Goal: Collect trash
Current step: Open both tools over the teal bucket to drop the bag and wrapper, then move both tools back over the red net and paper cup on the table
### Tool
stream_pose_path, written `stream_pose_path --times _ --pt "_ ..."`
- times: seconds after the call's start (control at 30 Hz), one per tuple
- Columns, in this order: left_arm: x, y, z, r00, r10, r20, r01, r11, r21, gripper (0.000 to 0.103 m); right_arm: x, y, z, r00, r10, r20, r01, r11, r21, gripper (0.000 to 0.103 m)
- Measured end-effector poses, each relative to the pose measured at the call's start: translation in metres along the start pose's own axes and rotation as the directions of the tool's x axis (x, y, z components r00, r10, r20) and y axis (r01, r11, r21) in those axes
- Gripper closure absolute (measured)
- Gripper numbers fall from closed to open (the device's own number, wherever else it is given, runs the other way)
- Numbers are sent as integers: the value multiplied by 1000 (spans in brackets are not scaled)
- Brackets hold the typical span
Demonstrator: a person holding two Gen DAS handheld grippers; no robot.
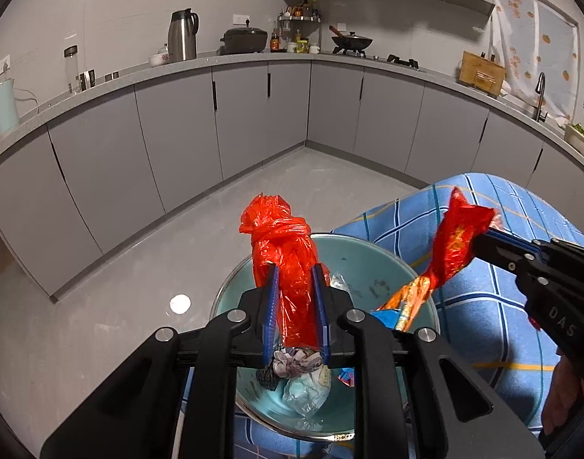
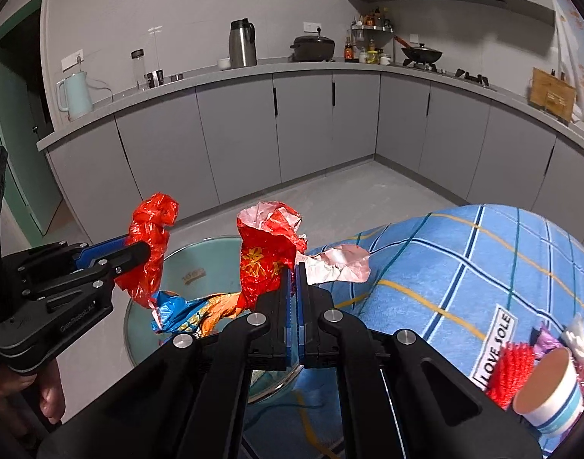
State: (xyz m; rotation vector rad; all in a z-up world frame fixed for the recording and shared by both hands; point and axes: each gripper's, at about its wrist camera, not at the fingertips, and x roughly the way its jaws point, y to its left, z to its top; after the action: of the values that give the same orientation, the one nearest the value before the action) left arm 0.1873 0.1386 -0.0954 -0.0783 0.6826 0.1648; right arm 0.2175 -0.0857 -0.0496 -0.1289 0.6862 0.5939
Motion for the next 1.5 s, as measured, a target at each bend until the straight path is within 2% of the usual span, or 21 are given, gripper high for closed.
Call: stream_pose_path --times 0.03,0.1,0.13,0.2,0.27,0.53,0.6,0.8,0.97,1.13,1.27,1.5 --pt "1 0 0 1000 6 -3 -6 1000 -1 76 3 -2 -1 1000 2 -3 -2 1000 8 96" --pt "3 0 -2 1000 4 -9 -4 1000 -2 72 7 -6 -3 1000 2 -8 -1 1000 26 79" --pt "3 0 -3 1000 8 -12 -8 1000 1 72 9 -8 -5 1000 12 -15 -11 999 36 78" --pt "4 1 -3 1000 14 -12 -14 1000 -3 62 10 -10 -7 1000 6 -21 -5 999 39 78" --pt "3 1 -4 1000 14 -10 -14 1000 -7 57 8 -12 -9 1000 8 -21 -6 998 55 78" --pt "0 -7 -5 1000 11 -8 -11 1000 7 52 -9 -23 -16 1000 -7 -14 8 995 95 73" --pt "-2 -8 -4 1000 12 0 -12 1000 10 45 -13 -24 -18 1000 -10 -13 12 995 98 72" --pt "-7 -18 -4 1000 -2 8 1 1000 27 42 -25 -36 -31 999 -43 -20 45 991 124 69" --pt "-10 -39 -6 1000 -27 10 27 998 55 36 -34 -51 -39 997 -72 -19 74 986 151 67" --pt "-9 -65 -11 998 -65 -6 65 993 97 35 -47 -67 -48 994 -110 -11 111 978 175 64" --pt "-10 -84 -12 996 -87 -8 88 989 119 29 -59 -79 -54 990 -143 -3 141 971 191 61" --pt "-13 -124 -10 990 -142 -6 141 975 172 26 -85 -107 -65 977 -215 14 206 951 230 55"
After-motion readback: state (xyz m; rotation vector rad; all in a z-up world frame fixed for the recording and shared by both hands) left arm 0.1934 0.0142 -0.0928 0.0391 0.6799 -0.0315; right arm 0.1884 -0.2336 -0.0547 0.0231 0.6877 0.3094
